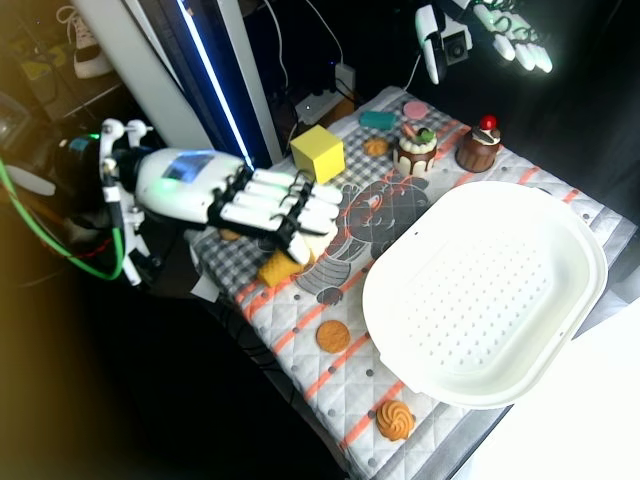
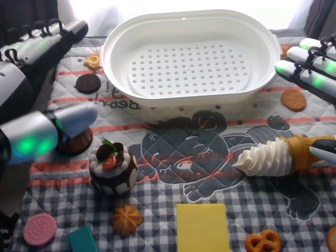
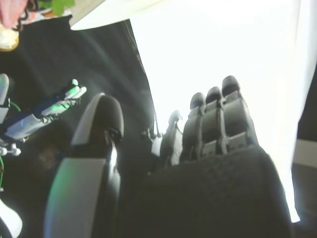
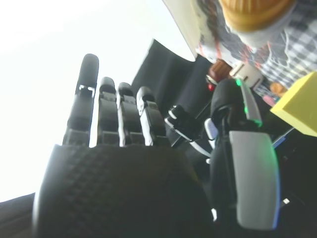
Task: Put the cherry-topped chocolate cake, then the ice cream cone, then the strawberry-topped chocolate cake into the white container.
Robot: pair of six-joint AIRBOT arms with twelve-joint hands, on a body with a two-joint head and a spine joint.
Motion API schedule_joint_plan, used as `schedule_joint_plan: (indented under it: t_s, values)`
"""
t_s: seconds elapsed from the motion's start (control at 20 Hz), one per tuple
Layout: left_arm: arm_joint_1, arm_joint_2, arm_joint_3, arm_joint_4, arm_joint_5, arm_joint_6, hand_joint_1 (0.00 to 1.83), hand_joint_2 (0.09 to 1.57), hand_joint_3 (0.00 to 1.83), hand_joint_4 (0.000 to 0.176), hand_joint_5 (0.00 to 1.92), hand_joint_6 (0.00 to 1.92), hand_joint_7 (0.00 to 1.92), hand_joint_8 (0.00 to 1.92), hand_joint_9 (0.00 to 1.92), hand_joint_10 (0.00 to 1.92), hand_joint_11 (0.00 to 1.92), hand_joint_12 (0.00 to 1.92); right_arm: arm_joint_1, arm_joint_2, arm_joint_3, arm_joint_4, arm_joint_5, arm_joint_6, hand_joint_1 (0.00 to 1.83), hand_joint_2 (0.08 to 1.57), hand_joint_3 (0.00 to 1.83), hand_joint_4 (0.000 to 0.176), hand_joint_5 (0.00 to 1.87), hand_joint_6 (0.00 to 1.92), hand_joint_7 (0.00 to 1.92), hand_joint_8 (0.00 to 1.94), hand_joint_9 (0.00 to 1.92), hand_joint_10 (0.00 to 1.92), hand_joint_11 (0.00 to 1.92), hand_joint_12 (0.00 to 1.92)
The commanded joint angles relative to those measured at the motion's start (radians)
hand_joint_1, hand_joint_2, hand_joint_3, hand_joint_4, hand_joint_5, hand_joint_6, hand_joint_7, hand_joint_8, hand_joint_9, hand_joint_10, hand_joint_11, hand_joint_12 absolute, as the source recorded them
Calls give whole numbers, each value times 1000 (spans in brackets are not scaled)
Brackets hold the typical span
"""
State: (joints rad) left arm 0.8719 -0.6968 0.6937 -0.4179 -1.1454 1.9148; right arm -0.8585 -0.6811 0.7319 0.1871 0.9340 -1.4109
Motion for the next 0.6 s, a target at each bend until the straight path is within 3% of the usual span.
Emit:
schedule_joint_plan:
  t_s: [0.0,0.15,0.2,0.35,0.45,0.5,0.55]
  values:
    - [0,-6,10,1,-122,-1,217,1212,21,176,0,0,0,0,0,0,0,0,0,0,2,2,147,-2,522,1205,8,0,0,0,0,0,0,0,0,220]
    - [7,-11,13,-14,-125,-1,267,1198,8,176,0,0,0,0,0,0,0,0,-14,-8,2,15,168,-2,563,1216,2,0,0,0,0,0,0,0,0,290]
    - [8,-15,16,-19,-123,-1,283,1194,6,176,0,0,0,0,0,0,0,0,-17,-8,2,18,170,-2,607,1221,1,0,0,0,0,0,0,0,0,161]
    - [8,-45,49,-71,-75,-1,372,1176,0,176,0,0,0,0,0,0,0,0,-18,-13,5,22,172,-2,609,1227,3,0,0,0,0,0,0,0,0,129]
    - [6,-69,78,-118,-35,-1,527,1151,0,142,0,0,0,0,0,0,0,0,-19,-13,5,24,172,-1,552,1223,1,0,0,0,0,0,0,0,0,25]
    - [5,-83,98,-151,-14,-1,587,1139,0,152,0,0,0,0,0,0,0,0,-19,-13,5,26,172,-1,540,1229,4,0,0,0,0,0,0,0,0,4]
    - [4,-95,117,-181,8,-1,613,1079,29,171,0,0,0,0,0,0,0,638,-19,-14,5,28,172,-1,505,1230,4,0,0,0,0,0,0,0,0,0]
